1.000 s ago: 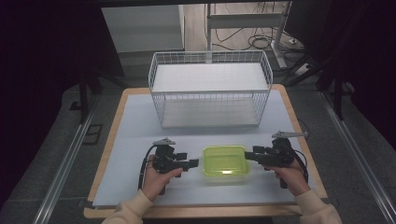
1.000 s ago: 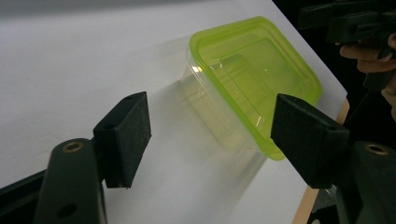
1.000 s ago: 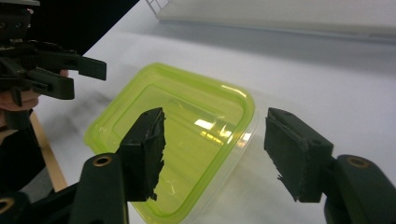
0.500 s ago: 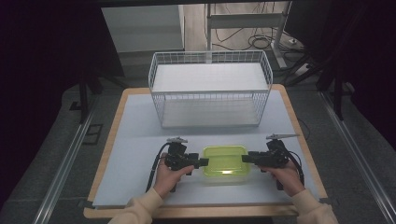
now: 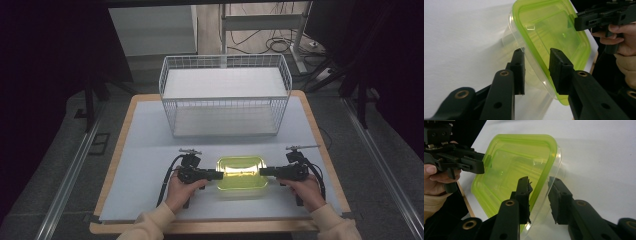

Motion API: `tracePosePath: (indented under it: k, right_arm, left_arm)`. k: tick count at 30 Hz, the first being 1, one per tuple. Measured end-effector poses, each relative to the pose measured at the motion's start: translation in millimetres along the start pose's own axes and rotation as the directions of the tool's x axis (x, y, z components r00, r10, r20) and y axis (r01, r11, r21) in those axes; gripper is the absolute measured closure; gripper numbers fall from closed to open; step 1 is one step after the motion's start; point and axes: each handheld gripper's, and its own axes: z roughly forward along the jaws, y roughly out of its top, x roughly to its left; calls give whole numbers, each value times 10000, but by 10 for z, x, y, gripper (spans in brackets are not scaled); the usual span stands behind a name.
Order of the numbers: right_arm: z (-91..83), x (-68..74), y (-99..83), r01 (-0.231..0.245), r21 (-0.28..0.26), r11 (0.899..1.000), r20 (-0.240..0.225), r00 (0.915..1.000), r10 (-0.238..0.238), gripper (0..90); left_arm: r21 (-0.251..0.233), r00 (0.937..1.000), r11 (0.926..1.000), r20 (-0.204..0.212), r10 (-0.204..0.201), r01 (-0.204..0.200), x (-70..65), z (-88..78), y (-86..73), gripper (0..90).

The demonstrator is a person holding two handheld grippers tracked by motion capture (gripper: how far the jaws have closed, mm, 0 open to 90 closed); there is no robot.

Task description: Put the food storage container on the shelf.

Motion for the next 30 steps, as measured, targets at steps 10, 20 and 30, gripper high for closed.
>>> tracePosePath:
  k: [10,20,30]
  right_arm:
    - [-103,124,-41,18,-755,9971,-38,10000,-21,804]
    - [-152,193,-31,235,-1131,9933,-212,9994,-261,804]
    - [-191,315,-7,799,-1686,9824,-212,9962,-846,804]
  left_arm:
    - [-661,9994,9974,129,310,-300,-69,-147,-3,816]
    - [-924,9985,9944,127,528,-514,-147,-241,18,820]
    - [-1206,9956,9884,57,937,-923,-213,-369,49,820]
